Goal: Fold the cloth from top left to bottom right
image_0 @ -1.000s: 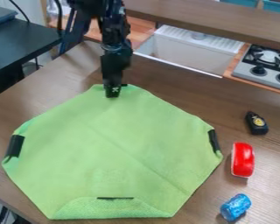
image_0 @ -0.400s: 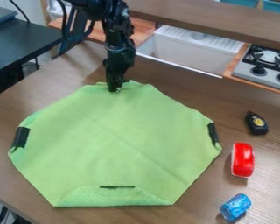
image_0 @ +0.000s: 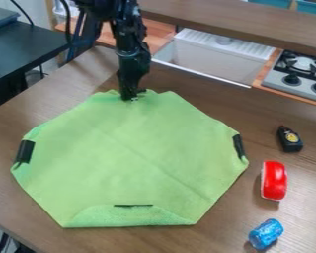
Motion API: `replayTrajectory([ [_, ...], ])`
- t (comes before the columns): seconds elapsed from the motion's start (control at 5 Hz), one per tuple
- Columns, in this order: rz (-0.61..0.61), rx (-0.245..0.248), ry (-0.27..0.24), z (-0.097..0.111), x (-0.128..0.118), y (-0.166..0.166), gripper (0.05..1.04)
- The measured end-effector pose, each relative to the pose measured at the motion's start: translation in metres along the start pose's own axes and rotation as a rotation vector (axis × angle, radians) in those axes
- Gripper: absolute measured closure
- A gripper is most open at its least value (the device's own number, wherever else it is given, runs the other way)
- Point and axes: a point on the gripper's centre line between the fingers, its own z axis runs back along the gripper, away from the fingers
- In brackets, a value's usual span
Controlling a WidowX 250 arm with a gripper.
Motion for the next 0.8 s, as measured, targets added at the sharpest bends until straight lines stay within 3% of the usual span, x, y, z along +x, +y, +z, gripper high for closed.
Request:
replayTrajectory([
  [0.4, -0.033, -0.059, -0.095, 0.044, -0.011, -0.026, 1.03],
  [0.6, -0.128, -0.065, -0.135, 0.062, -0.011, -0.065, 1.031],
  [0.8, -0.199, -0.08, -0.137, 0.067, -0.015, -0.107, 1.031],
])
